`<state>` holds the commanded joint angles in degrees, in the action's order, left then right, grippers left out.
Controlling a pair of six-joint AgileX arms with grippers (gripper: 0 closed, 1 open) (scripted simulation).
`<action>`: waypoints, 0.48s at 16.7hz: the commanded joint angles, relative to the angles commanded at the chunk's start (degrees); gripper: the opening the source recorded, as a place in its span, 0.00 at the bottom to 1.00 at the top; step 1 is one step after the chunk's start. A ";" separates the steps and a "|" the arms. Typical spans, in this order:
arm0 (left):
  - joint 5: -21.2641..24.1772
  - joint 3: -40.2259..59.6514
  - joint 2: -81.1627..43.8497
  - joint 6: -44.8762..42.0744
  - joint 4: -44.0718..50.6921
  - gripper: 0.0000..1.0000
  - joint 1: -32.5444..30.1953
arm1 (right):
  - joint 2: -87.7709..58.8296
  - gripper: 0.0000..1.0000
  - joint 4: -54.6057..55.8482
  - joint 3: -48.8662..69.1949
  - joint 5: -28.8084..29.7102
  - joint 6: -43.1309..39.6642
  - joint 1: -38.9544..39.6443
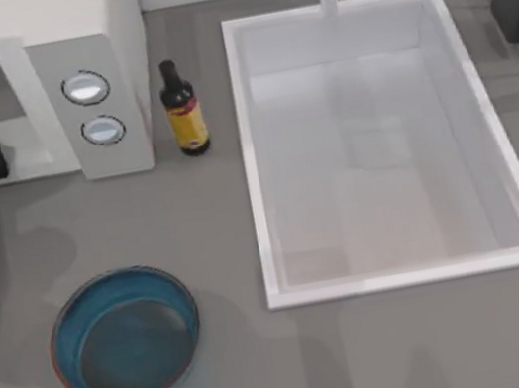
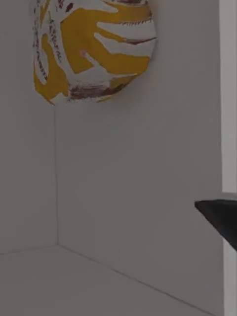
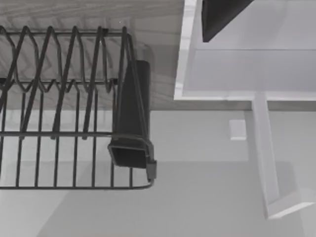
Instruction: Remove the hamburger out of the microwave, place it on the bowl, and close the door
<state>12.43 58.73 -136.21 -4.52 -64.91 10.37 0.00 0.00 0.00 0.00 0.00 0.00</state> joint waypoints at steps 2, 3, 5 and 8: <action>-0.13 2.01 -1.75 0.05 1.31 1.00 -0.14 | 0.00 1.00 0.00 0.00 0.00 0.00 0.00; -0.24 3.95 -3.28 0.09 2.51 1.00 -0.27 | 0.00 1.00 0.00 0.00 0.00 0.00 0.00; -0.57 9.61 -7.14 0.21 5.80 1.00 -0.64 | 0.00 1.00 0.00 0.00 0.00 0.00 0.00; -1.26 22.43 -13.83 0.47 12.35 1.00 -1.39 | 0.00 1.00 0.00 0.00 0.00 0.00 0.00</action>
<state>11.17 81.16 -150.04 -4.05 -52.56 8.98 0.00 0.00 0.00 0.00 0.00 0.00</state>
